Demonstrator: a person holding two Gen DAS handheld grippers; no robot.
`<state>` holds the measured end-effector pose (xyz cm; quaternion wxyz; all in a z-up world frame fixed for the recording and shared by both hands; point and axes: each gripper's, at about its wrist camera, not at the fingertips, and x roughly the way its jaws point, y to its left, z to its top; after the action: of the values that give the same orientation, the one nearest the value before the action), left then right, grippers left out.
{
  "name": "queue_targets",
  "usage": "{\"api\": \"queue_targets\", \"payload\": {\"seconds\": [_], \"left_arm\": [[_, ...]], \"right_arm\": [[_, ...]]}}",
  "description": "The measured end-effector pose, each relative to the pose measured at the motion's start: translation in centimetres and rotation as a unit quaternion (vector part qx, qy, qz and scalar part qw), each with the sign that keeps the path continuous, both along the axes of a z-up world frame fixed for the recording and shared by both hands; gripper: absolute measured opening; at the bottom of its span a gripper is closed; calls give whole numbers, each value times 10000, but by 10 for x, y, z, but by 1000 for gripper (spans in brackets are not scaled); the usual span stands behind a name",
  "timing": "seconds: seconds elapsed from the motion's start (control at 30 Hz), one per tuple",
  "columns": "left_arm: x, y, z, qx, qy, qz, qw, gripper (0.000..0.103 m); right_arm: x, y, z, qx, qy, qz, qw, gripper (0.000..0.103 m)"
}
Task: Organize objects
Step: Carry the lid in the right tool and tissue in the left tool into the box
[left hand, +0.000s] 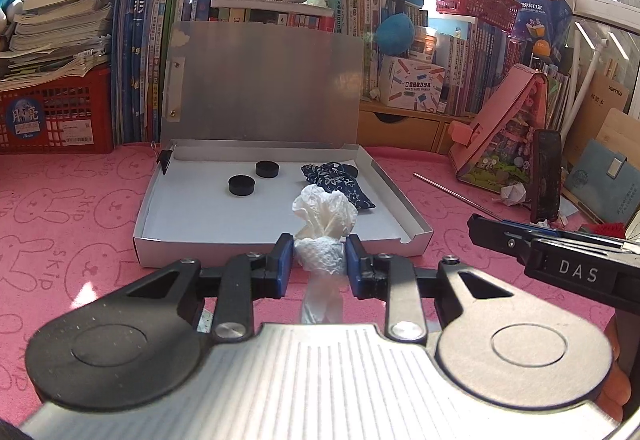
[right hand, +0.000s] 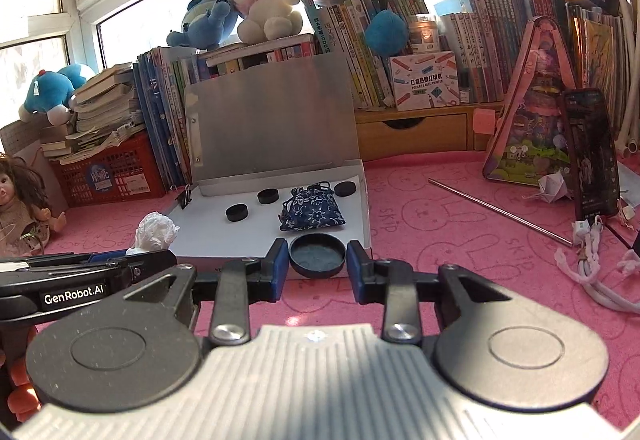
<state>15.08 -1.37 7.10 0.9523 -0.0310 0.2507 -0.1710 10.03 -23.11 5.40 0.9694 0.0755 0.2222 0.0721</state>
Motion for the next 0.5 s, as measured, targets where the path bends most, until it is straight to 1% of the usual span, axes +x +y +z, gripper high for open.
{"api": "queue_targets", "payload": {"seconds": [0.17, 0.3, 0.5], "left_arm": [[19, 0, 0, -26, 141, 69, 9999, 33], [32, -2, -1, 48, 170, 125, 9998, 33], [54, 0, -1, -10, 241, 265, 9994, 33]], "right_arm": [[16, 1, 1, 42, 37, -1, 10000, 36], [30, 1, 4, 115, 80, -7, 9999, 36], [46, 4, 4, 109, 132, 29, 9998, 36]]}}
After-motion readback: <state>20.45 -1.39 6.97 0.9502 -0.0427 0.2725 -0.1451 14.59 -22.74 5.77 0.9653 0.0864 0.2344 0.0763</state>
